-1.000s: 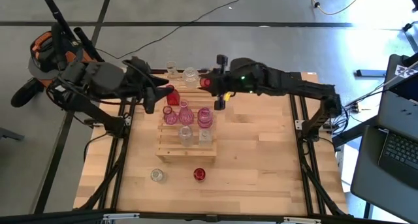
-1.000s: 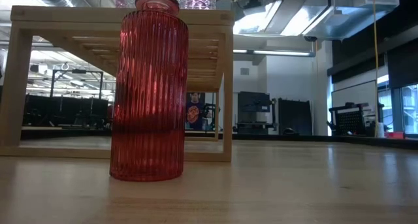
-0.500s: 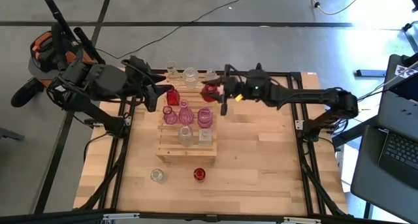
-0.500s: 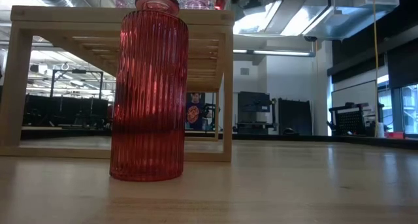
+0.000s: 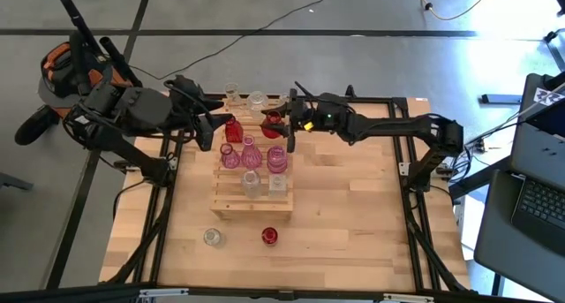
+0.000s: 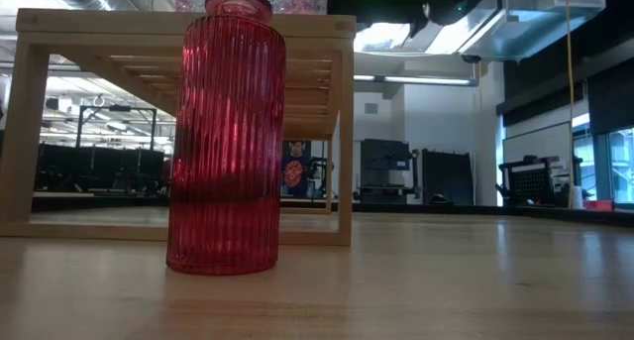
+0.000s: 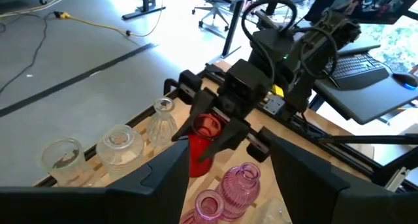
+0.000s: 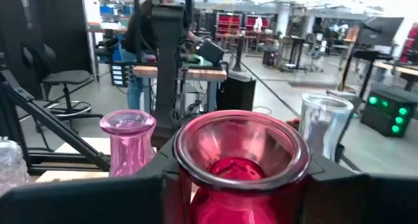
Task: Sort vases onto shelf
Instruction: Put the red vase on the shelf aligned with the other red vase
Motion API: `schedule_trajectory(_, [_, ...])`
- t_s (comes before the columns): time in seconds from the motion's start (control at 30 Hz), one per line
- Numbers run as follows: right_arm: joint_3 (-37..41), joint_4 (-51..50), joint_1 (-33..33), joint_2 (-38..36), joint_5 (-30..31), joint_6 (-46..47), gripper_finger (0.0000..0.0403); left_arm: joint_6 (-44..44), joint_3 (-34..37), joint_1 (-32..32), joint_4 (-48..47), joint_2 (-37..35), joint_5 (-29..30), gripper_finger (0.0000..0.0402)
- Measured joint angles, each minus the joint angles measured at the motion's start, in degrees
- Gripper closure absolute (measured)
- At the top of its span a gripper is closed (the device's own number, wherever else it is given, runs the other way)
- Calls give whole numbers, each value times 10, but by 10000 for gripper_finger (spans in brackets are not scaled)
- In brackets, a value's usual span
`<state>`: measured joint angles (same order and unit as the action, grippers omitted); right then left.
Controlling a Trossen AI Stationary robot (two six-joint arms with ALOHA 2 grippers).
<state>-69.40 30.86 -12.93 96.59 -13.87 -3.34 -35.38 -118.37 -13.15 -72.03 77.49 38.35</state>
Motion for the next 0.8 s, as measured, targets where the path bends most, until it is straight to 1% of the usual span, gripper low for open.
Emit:
schedule_trajectory(0.13, [-12, 2, -2, 14, -16, 3, 284, 0, 0, 4, 0, 0, 1, 198])
schedule_trajectory(0.3, [-47, -5, -7, 38, -57, 19, 284, 0, 0, 16, -1, 0, 1, 198])
schedule_trajectory(0.5, [-86, -54, -15, 65, -83, 17, 284, 0, 0, 25, -1, 0, 0, 198])
schedule_trajectory(0.67, [-116, -99, -21, 67, -88, 12, 284, 0, 0, 27, -1, 0, 0, 198])
schedule_trajectory(0.8, [-133, -146, -27, 67, -118, -2, 284, 0, 0, 27, -2, 0, 0, 198])
